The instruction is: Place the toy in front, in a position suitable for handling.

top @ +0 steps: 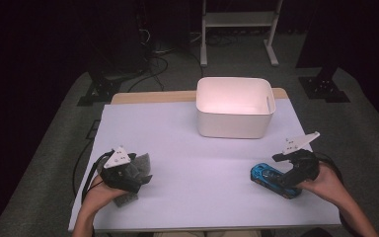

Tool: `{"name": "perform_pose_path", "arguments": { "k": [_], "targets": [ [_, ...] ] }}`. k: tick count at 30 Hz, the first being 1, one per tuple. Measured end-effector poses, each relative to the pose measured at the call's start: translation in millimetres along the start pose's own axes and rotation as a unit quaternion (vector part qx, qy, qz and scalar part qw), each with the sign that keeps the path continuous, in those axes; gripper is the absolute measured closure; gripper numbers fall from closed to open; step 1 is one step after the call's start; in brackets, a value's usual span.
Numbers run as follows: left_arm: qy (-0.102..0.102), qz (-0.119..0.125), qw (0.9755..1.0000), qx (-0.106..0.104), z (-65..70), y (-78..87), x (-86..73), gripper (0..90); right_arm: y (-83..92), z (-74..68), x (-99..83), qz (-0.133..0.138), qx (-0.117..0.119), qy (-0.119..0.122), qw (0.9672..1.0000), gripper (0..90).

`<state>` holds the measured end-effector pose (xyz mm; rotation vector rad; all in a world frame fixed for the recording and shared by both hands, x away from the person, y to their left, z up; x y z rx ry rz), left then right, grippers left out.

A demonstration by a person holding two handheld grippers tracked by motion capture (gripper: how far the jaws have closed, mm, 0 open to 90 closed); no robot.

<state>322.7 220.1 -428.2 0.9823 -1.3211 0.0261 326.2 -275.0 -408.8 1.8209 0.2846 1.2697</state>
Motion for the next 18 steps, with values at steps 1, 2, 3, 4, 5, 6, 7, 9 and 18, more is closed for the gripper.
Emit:
{"name": "perform_pose_path", "arguments": {
  "k": [1,2,3,4,5,6,7,9,18],
  "targets": [
    [0.000,-0.001,1.0000,0.000,-0.1,0.0,-0.1,2.2,0.3,0.5,-2.1,-0.002,-0.001,-0.001,1.0000,12.6],
    [0.000,-0.001,1.0000,0.000,-0.1,-0.1,-0.2,2.2,0.1,1.5,-7.0,-0.002,-0.002,-0.006,1.0000,12.6],
    [0.000,-0.001,1.0000,0.000,-0.2,-0.2,-0.5,2.2,-0.1,1.7,-8.7,-0.004,-0.003,-0.007,1.0000,12.6],
    [0.000,-0.001,1.0000,0.000,-0.2,-0.2,-0.5,2.2,-0.1,1.7,-8.7,-0.004,-0.003,-0.007,1.0000,12.6],
    [0.000,-0.001,1.0000,-0.001,-0.3,-0.3,-0.7,2.2,-1.3,2.1,-12.9,-0.008,-0.007,-0.011,0.9999,12.6],
    [-0.001,-0.002,1.0000,-0.001,-0.3,-0.3,-0.8,2.2,-2.1,2.4,-14.8,-0.010,-0.008,-0.010,0.9999,12.6],
    [0.000,-0.002,1.0000,-0.001,-0.3,-0.4,-0.8,2.2,-3.2,2.8,-16.8,-0.010,-0.009,-0.010,0.9999,12.6],
    [-0.001,-0.002,1.0000,-0.001,-0.2,-0.4,-0.8,2.2,-5.5,3.2,-20.5,-0.014,-0.011,-0.012,0.9998,12.6],
    [0.000,-0.003,1.0000,-0.003,0.2,-0.9,-1.1,2.2,-12.9,5.8,-33.6,-0.030,-0.020,-0.022,0.9991,12.6]
  ]
}}
Point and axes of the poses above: each handheld gripper's, and its own axes: y roughly backward along the jaws, x roughly out of its top, z roughly to its right, the point moved 3 cm from there along -y, roughly forward along the jaws, and after that the axes turned 2 degrees about -y, right-handed, at the moved point
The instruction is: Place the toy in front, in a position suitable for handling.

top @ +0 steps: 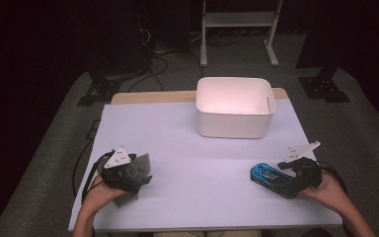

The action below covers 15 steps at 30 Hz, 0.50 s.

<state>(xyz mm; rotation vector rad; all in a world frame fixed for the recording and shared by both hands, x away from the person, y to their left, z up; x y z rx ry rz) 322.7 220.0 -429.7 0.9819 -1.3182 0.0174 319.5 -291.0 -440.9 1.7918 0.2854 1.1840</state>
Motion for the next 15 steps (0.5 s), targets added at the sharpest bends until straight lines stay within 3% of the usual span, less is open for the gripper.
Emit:
{"name": "perform_pose_path", "arguments": {
  "k": [15],
  "targets": [
    [0.001,0.000,1.0000,-0.001,0.1,-0.1,-0.6,2.2,-12.2,2.7,-15.3,-0.004,-0.017,-0.006,0.9998,12.6]
  ]
}}
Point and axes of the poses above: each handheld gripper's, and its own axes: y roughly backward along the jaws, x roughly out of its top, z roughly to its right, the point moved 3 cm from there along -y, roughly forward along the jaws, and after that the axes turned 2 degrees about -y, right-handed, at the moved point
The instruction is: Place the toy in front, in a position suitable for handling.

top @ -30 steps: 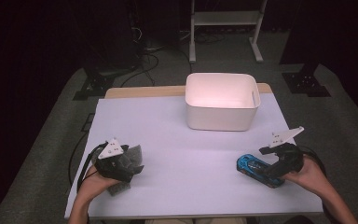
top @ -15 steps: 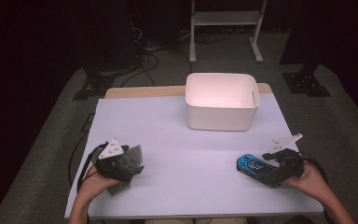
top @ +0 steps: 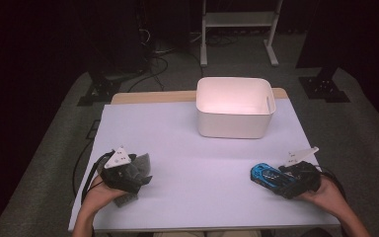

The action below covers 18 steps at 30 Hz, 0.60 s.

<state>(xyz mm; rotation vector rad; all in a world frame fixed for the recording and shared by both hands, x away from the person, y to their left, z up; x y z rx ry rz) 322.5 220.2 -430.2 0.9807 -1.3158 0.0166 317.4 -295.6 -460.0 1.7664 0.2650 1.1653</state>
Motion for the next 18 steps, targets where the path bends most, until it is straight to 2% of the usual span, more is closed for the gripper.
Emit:
{"name": "perform_pose_path", "arguments": {
  "k": [11,18],
  "targets": [
    [-0.001,-0.005,1.0000,-0.001,0.6,-1.3,-0.7,2.2,-5.8,-0.9,-11.6,0.003,-0.015,-0.003,0.9999,12.7],
    [0.000,-0.006,1.0000,-0.003,0.7,-1.9,-1.4,2.2,-8.7,-2.6,-15.5,0.019,-0.027,0.001,0.9995,13.3]
  ]
}}
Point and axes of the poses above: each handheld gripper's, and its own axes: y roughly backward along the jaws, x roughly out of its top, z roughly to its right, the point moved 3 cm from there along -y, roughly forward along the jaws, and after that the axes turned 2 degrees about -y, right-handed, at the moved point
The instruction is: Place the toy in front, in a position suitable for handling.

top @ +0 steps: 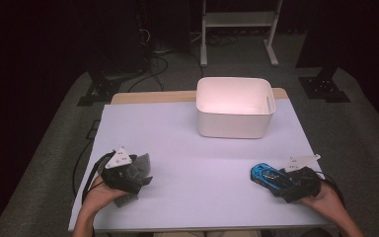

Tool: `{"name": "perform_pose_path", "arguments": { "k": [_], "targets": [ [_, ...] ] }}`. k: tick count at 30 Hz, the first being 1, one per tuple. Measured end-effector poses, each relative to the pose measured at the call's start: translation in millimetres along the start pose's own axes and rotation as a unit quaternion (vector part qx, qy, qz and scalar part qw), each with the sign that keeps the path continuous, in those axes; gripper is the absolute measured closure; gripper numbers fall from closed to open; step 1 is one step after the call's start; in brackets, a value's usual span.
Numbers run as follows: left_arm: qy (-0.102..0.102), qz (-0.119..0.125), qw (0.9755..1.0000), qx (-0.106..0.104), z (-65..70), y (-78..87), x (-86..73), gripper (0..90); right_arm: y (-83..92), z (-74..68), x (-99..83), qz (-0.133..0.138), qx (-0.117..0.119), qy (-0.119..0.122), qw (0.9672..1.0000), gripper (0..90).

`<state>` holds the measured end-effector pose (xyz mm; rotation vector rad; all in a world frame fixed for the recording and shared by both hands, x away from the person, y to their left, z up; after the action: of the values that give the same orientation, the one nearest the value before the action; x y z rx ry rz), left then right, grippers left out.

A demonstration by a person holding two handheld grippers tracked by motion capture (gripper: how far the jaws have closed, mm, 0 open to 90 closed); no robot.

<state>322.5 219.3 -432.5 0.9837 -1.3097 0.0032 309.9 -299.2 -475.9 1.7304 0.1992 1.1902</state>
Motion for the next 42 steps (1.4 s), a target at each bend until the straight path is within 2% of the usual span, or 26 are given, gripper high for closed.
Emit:
{"name": "perform_pose_path", "arguments": {
  "k": [15,26,42],
  "targets": [
    [0.000,0.001,1.0000,-0.001,0.7,0.3,0.1,2.2,-0.1,-1.2,-6.1,0.023,-0.007,0.004,0.9997,15.0],
    [-0.002,-0.001,1.0000,-0.002,0.9,-0.7,-0.1,2.2,2.1,-2.5,-5.0,0.017,-0.015,0.001,0.9997,23.6],
    [0.004,-0.001,1.0000,-0.004,-1.2,-0.7,-3.0,2.2,3.3,-2.8,-2.2,0.006,-0.012,-0.001,0.9999,25.1]
  ]
}}
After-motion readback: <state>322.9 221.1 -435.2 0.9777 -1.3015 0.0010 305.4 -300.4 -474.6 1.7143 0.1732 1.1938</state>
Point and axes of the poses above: each handheld gripper's, and its own axes: y roughly backward along the jaws, x roughly out of its top, z roughly to its right, the point moved 3 cm from there along -y, roughly forward along the jaws, and after that the axes turned 2 degrees about -y, right-handed, at the moved point
